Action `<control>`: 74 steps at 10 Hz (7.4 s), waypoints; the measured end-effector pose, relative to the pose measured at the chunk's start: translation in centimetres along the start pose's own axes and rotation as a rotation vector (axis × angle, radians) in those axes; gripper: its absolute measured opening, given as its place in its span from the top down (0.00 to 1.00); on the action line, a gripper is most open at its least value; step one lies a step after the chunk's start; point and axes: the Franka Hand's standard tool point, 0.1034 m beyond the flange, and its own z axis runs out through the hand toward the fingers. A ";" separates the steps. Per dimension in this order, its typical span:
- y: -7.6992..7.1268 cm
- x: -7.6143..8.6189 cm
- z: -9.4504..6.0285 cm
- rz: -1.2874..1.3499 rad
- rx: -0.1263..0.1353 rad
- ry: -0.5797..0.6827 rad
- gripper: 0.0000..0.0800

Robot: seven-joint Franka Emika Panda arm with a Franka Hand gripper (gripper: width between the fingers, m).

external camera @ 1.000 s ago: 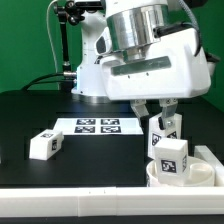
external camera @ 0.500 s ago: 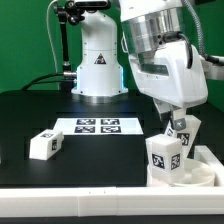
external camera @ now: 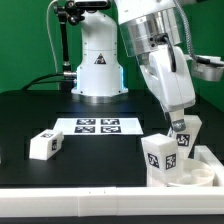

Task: Assemble stool

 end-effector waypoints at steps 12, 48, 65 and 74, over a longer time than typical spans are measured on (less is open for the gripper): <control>-0.6 -1.3 -0.7 -0.878 -0.009 0.023 0.19; 0.2 0.1 0.7 -2.650 -0.277 0.021 0.58; 0.4 -2.0 1.4 -1.120 -0.001 0.153 0.57; 0.4 -5.2 2.2 -0.356 0.072 0.078 0.57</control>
Offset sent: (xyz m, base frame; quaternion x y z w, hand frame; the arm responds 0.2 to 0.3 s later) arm 0.0045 0.0127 0.0186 -0.0020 0.0077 -0.0309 0.9995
